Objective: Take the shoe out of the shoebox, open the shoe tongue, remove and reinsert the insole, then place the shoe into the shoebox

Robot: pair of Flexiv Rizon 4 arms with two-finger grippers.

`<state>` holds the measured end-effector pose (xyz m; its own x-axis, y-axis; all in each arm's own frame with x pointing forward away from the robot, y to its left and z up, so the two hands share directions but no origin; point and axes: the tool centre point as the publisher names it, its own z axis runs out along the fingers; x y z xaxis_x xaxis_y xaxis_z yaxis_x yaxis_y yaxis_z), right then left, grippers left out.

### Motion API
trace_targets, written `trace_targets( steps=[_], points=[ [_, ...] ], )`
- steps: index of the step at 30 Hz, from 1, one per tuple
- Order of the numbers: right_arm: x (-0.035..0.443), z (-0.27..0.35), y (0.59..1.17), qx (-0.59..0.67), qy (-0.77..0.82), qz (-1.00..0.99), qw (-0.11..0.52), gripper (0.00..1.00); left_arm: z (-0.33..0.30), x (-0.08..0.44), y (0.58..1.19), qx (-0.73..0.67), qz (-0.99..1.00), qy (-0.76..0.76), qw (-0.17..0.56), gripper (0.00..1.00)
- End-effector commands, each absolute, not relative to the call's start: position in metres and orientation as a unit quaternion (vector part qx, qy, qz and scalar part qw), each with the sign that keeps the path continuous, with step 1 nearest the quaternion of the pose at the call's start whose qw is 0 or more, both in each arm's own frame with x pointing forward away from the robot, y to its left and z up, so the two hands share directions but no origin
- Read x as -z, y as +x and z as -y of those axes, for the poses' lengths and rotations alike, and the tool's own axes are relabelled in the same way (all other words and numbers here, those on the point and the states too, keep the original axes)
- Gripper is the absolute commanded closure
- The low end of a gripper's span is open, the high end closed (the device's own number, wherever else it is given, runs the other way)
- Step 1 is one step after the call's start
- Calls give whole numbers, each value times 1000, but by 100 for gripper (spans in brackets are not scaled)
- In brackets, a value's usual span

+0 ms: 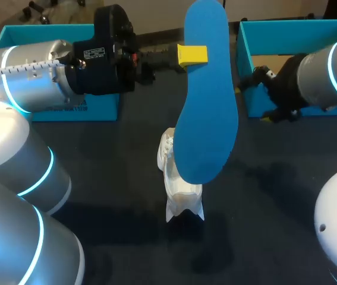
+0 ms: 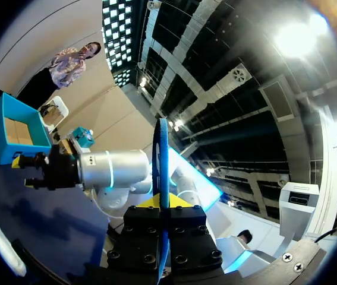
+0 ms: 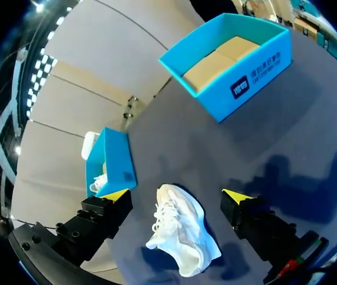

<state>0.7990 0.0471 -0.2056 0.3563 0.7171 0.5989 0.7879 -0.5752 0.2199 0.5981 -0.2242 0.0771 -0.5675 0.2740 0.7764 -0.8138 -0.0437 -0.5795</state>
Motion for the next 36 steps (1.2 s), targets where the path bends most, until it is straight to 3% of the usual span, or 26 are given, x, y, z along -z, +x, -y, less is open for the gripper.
trace_targets(
  steps=[1, 6, 13, 16, 36],
  points=[
    [198, -42, 796, 98, -703, 567, 419, 0, 227, -79, 591, -686, 560, 243, 396, 100],
    [195, -43, 793, 98, -687, 576, 432, 0, 227, -79, 591, -686, 560, 243, 396, 100],
    [181, -48, 793, 197, -641, 586, 456, 0, 227, -79, 591, -686, 560, 243, 396, 100],
    [177, -52, 792, 263, -604, 620, 426, 0, 227, -79, 591, -686, 560, 243, 396, 100],
    [166, -35, 781, 282, -645, 555, 443, 0, 227, -79, 591, -686, 560, 243, 396, 100]
  ],
)
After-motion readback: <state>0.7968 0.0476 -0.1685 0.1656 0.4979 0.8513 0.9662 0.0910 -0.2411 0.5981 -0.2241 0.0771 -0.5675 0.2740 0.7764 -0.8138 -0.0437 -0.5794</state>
